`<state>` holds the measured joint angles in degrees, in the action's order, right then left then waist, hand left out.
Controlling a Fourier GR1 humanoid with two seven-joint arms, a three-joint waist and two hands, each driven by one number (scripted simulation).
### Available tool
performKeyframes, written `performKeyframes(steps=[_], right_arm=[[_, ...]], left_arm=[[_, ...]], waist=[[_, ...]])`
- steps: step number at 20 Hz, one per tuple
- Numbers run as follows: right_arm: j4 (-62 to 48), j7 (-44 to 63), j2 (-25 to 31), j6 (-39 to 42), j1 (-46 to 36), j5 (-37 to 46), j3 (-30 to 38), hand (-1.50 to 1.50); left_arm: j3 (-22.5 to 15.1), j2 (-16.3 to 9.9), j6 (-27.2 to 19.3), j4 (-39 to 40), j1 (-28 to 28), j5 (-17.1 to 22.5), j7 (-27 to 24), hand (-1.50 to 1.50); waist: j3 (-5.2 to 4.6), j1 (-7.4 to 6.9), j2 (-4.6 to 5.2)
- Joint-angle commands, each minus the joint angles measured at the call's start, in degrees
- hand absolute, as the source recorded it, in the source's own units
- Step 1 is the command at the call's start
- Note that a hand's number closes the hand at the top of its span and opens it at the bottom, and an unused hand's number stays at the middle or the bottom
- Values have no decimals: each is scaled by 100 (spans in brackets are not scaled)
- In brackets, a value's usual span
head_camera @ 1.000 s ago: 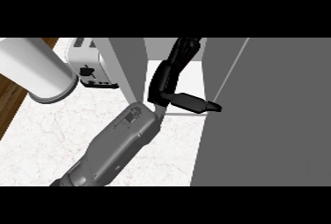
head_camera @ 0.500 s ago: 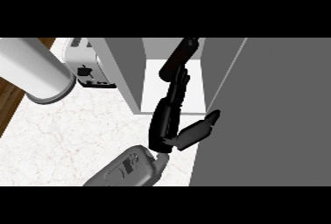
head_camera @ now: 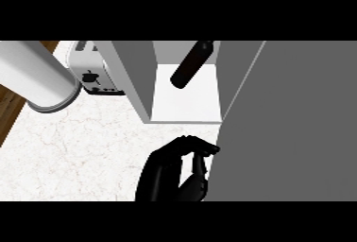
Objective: Pick up the wine, place it into the cabinet and close the cabinet
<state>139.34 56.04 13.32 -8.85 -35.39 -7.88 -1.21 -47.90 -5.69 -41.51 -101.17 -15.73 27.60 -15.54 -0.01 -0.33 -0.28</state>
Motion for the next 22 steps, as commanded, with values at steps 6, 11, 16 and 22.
performKeyframes(steps=[6, 11, 16, 22], right_arm=[[54, 198, -25, 283, 38, -744, -162, 150], [197, 16, -112, 447, -268, -619, -754, 150], [195, 361, -815, 189, -206, -933, -1619, 150], [-301, 607, -1252, -123, -750, -288, -2258, 150]], left_arm=[[-173, -1441, 1059, -1403, 1628, 147, -567, 150], [255, -2442, 1676, -2210, 2192, 535, -541, 150], [691, -2794, 2215, -2250, 2594, 882, -887, 150], [2335, -3702, 3320, -2468, 3432, 1999, -1281, 150]], waist=[[-6, -37, 16], [-12, -74, 2], [-21, -94, -15], [-23, -100, -17]])
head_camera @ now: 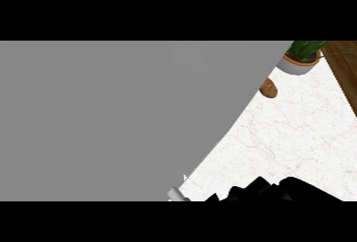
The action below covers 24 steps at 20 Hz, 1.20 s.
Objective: Pick up the wine, place it into the cabinet and close the cabinet
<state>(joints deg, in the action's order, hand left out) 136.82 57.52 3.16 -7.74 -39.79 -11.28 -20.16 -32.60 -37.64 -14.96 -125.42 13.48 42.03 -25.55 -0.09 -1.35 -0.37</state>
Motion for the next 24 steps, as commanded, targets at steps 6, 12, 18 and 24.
performKeyframes(steps=[6, 12, 18, 24], right_arm=[[-1035, 78, -311, -779, -1112, 456, -1306, 150], [-2968, -848, -314, -1487, -2488, 647, -1342, 150], [-4906, -1838, -315, -1662, -3181, 416, -1022, 150], [-6446, -2846, -315, -1747, -3356, -133, -769, 150]], left_arm=[[1955, -1003, 1870, 411, 1166, 1237, -627, 150], [2617, -1325, 2701, 769, 1143, 1792, -469, 150], [3123, -1575, 3171, 851, 1283, 2279, -243, 150], [3514, -1585, 3673, 931, 1593, 2378, -222, 150]], waist=[[-17, -66, -15], [-14, -126, 24], [-7, -203, 71], [-2, -262, 78]])
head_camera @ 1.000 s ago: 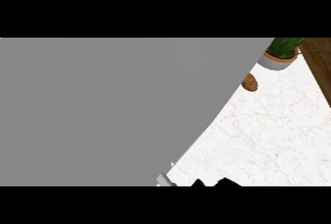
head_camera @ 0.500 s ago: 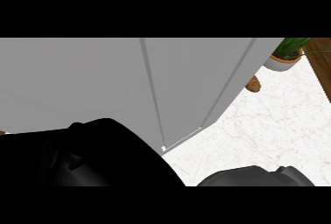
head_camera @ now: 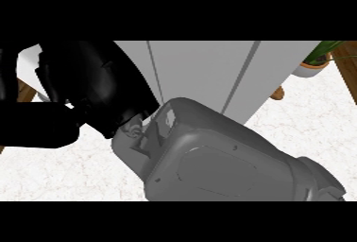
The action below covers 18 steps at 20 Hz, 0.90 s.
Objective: Pick up the wine, place it into the cabinet and close the cabinet
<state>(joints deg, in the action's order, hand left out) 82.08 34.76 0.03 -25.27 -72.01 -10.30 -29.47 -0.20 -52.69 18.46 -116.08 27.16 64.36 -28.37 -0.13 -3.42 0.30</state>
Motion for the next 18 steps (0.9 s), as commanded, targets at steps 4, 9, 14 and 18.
performKeyframes(steps=[4, 9, 14, 18], right_arm=[[-2113, -1139, -3, 395, -424, -320, 745, 150], [-2899, -1757, 301, 607, -376, -292, 889, 150], [-3162, -2152, 374, 600, -16, -158, 677, 150], [-3055, -2289, 665, 724, 213, -133, 708, 150]], left_arm=[[620, -253, 298, 189, -48, 464, 315, 150], [575, -13, 376, 193, 79, 193, 241, 150], [586, -42, 143, 30, -71, 382, 373, 150], [667, -47, 99, 20, -71, 465, 413, 150]], waist=[[3, -4, 44], [2, 15, 56], [4, 31, 129], [9, 134, 98]])
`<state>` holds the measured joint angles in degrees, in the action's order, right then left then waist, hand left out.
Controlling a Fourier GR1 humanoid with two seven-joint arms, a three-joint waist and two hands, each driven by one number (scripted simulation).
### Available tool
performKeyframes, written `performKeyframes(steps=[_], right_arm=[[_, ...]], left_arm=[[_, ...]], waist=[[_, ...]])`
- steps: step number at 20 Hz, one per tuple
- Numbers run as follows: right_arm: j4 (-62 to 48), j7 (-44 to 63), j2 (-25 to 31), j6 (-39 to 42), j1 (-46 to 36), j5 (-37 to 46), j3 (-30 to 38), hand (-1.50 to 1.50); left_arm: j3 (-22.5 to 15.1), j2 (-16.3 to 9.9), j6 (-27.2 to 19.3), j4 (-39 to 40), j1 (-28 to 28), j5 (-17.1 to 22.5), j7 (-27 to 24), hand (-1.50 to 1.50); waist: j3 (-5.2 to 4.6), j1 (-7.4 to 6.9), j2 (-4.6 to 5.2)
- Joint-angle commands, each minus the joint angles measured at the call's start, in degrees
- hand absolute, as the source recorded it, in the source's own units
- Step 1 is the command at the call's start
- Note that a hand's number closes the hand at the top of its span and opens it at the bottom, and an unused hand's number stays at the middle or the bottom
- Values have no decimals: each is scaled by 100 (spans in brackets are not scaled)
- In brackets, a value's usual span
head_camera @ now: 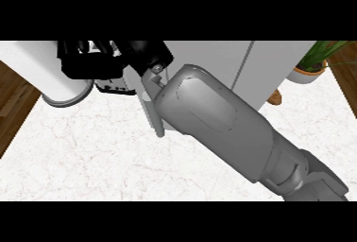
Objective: Pick up the wine, place it into the cabinet and close the cabinet
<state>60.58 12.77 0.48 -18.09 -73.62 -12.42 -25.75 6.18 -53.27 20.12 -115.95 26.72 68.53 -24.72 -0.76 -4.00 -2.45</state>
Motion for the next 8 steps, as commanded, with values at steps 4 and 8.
performKeyframes(steps=[4, 8], right_arm=[[-1058, -397, 700, -100, 503, 231, 333, 150], [-1064, -533, 637, -78, 602, 235, 320, 150]], left_arm=[[123, -47, -167, -61, -82, 106, 93, 150], [46, 1, -176, -124, -76, 126, 127, 150]], waist=[[69, 153, 450], [65, 159, 418]])
